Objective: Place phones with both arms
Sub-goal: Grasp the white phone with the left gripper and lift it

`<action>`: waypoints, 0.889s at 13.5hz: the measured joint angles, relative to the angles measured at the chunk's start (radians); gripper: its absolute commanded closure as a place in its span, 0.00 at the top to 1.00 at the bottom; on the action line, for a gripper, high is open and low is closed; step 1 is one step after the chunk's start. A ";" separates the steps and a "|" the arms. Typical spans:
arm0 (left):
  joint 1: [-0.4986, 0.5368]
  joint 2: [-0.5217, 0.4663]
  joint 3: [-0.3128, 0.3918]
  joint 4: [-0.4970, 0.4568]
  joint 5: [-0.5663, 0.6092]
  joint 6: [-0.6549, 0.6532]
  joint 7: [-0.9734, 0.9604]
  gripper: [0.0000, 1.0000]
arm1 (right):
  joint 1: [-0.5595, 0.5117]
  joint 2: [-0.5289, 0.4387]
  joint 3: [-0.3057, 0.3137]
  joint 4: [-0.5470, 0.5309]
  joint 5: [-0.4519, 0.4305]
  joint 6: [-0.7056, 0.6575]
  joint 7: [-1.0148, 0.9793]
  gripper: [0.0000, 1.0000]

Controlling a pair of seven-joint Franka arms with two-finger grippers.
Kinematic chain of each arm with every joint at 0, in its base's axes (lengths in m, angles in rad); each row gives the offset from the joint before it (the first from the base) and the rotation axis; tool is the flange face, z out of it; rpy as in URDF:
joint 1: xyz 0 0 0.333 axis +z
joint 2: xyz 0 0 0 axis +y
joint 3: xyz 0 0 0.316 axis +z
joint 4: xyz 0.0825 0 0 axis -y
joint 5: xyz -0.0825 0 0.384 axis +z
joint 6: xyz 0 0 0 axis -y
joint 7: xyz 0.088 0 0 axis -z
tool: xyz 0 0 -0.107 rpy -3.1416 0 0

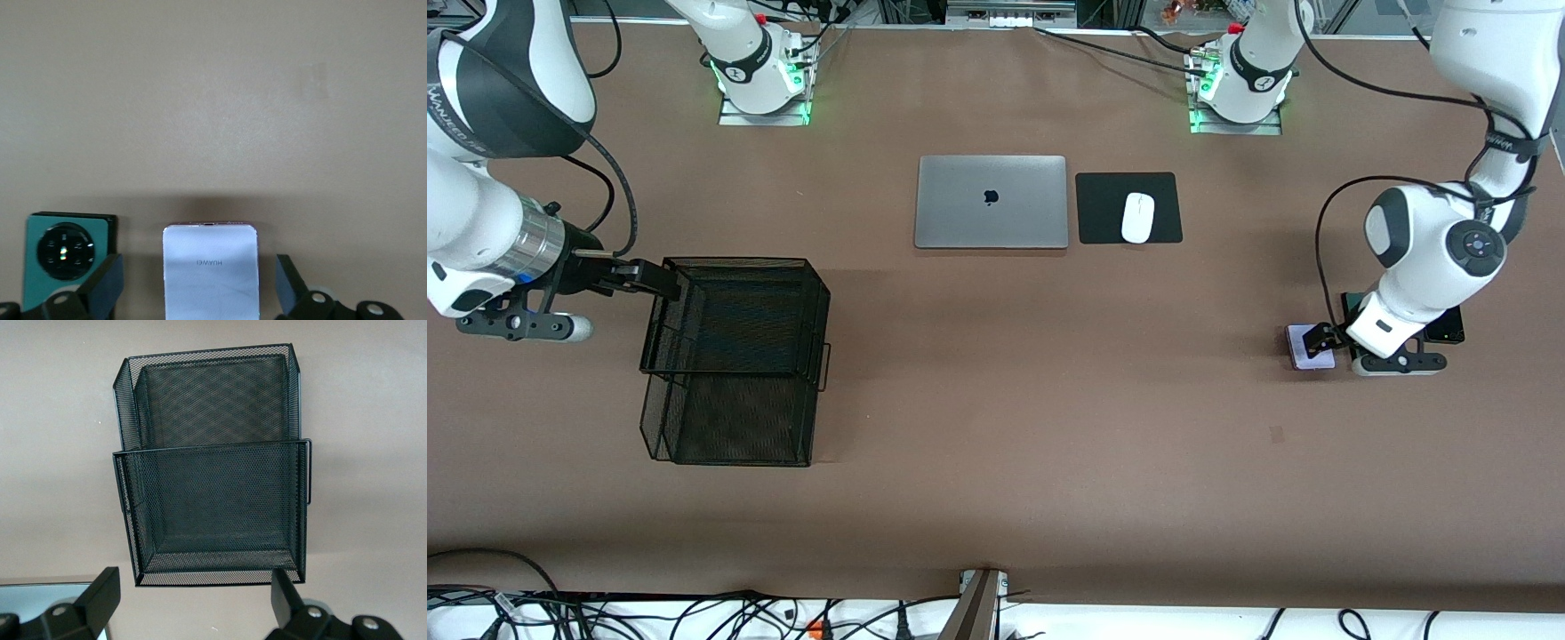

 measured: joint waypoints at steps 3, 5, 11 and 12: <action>0.006 0.031 0.000 -0.016 0.000 0.041 -0.033 1.00 | 0.000 0.000 0.000 0.000 0.000 0.000 0.000 1.00; 0.007 0.045 0.000 -0.043 0.000 0.091 -0.049 1.00 | 0.000 0.000 0.000 0.000 0.000 0.001 0.000 1.00; 0.008 0.064 0.000 -0.075 0.000 0.134 -0.076 1.00 | 0.000 0.000 0.000 0.000 0.000 0.001 0.000 1.00; 0.008 0.069 0.000 -0.077 0.000 0.143 -0.077 1.00 | 0.000 0.000 0.000 0.000 0.000 0.001 0.000 1.00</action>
